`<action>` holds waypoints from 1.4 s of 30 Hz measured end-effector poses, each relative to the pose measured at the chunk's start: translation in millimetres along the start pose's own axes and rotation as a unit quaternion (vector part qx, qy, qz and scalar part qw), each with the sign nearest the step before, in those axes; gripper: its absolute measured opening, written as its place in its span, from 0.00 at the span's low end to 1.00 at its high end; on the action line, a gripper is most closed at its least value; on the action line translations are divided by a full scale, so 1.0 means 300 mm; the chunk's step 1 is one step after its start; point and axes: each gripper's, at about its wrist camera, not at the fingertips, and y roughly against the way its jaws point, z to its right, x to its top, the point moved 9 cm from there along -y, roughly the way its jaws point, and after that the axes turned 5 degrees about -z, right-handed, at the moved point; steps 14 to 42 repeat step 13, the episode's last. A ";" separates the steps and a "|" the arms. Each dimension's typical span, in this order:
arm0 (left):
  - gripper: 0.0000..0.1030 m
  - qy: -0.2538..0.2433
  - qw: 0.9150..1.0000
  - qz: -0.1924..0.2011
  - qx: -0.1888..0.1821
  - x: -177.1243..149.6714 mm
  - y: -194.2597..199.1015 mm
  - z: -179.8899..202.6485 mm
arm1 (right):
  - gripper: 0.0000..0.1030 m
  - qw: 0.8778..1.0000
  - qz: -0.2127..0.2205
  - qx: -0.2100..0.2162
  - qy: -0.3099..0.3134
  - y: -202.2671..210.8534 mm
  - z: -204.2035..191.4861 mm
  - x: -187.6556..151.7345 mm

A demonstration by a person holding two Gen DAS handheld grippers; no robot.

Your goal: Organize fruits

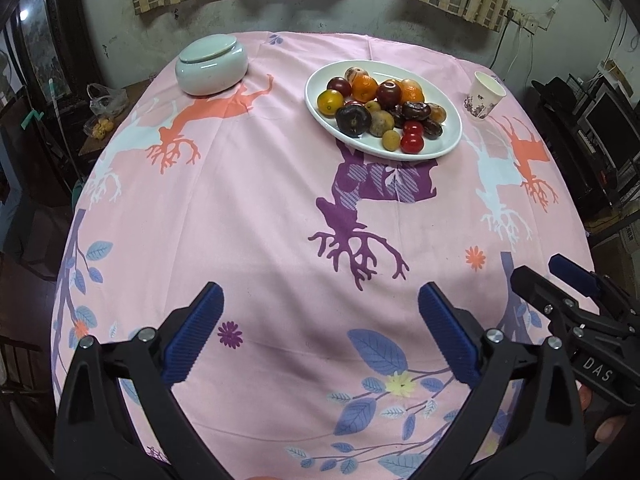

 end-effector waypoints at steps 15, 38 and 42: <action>0.97 0.005 1.000 -0.018 0.013 -0.055 -0.028 -0.012 | 0.83 1.000 -0.015 -0.007 -0.003 -0.022 0.008 -0.046; 0.97 0.005 1.000 -0.018 0.013 -0.055 -0.028 -0.012 | 0.83 1.000 -0.015 -0.007 -0.003 -0.022 0.008 -0.046; 0.97 0.005 1.000 -0.018 0.013 -0.055 -0.028 -0.012 | 0.83 1.000 -0.015 -0.007 -0.003 -0.022 0.008 -0.046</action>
